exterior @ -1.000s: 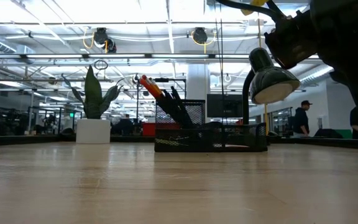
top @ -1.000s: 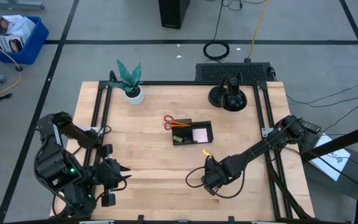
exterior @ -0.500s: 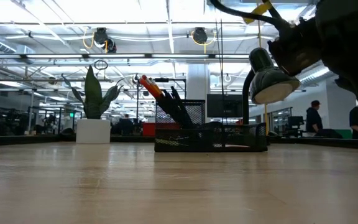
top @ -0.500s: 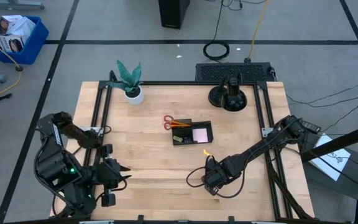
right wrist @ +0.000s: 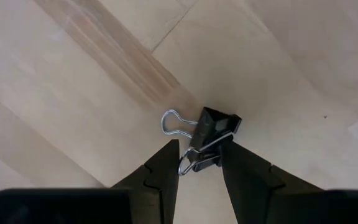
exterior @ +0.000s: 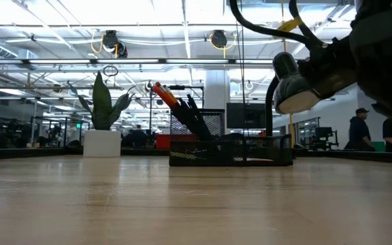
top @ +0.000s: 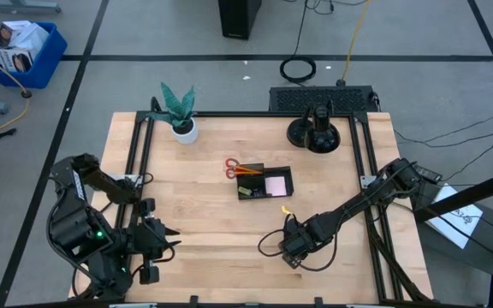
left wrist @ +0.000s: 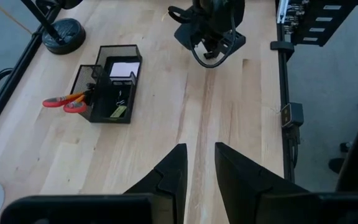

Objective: Pick and place office supplies into organizer
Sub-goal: Put the black binder clip into the desk organizer

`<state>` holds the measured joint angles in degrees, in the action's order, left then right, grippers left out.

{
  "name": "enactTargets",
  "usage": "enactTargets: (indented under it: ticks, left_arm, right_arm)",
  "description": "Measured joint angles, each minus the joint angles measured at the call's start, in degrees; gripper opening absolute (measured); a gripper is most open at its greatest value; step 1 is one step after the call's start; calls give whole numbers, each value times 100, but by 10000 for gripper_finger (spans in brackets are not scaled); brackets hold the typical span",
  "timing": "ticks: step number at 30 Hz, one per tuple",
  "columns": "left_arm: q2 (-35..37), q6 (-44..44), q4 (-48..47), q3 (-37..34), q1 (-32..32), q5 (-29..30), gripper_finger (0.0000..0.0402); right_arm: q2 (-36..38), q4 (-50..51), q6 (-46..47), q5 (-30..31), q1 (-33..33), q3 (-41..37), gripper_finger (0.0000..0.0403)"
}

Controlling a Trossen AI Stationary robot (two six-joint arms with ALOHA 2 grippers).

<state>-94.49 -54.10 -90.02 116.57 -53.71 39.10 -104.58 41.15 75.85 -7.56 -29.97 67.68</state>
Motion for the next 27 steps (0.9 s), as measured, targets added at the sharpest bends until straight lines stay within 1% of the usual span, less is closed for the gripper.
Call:
enactTargets:
  ticks: [13, 16, 21, 23, 27]
  left_arm:
    - [-1, 159, 0, 1, 207, -3, 86]
    - [-1, 158, 0, 2, 207, -3, 86]
    - [-1, 153, 0, 2, 205, -4, 86]
    - [-1, 151, 0, 2, 205, -5, 86]
    - [-1, 151, 0, 2, 205, -5, 86]
  right_arm:
    - [1, 46, -1, 9, 72, -30, 105]
    - [1, 91, -2, 3, 74, -30, 85]
    - [12, 62, -23, -2, 74, -24, 30]
    - [24, 79, -50, -19, 76, -19, 13]
    - [84, 96, -77, -21, 81, -19, 10]
